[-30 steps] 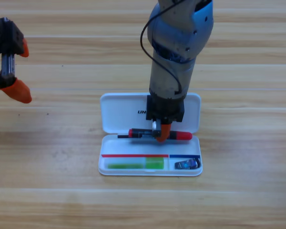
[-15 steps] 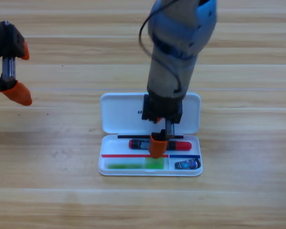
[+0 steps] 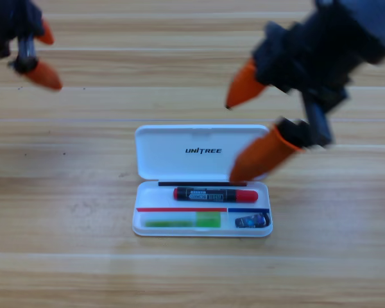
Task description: Clean up eraser and pencils
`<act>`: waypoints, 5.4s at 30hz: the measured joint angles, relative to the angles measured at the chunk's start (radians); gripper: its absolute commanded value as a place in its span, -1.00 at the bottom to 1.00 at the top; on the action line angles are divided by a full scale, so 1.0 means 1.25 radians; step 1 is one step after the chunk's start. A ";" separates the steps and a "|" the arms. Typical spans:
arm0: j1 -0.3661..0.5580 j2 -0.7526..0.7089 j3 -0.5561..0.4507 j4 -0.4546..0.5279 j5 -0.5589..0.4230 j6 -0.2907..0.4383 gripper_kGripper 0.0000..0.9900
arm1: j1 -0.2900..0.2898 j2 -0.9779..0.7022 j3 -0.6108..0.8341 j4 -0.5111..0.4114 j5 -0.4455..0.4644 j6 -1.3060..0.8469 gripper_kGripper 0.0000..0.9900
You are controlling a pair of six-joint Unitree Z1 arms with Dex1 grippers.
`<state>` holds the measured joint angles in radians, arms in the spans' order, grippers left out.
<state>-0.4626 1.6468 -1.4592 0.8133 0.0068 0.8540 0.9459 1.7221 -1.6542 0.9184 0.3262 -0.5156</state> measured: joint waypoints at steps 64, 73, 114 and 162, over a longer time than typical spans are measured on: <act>0.022 0.479 -0.130 0.027 -0.606 0.109 -1.00 | -0.003 -0.215 0.212 -0.160 0.086 0.077 1.00; -0.010 0.470 -0.074 -0.004 -0.593 0.109 -1.00 | -0.003 -0.215 0.212 -0.160 0.086 0.079 1.00; -0.130 0.319 0.186 -0.306 -0.394 0.060 -1.00 | -0.004 -0.215 0.212 -0.161 0.086 0.083 1.00; -0.181 -0.087 -0.098 0.254 -0.350 -0.010 1.00 | -0.005 -0.215 0.212 -0.162 0.085 0.092 1.00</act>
<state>-0.6890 1.5382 -1.5816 1.1306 -0.4308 0.8412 0.9400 1.4536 -1.3887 0.7155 0.4329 -0.4002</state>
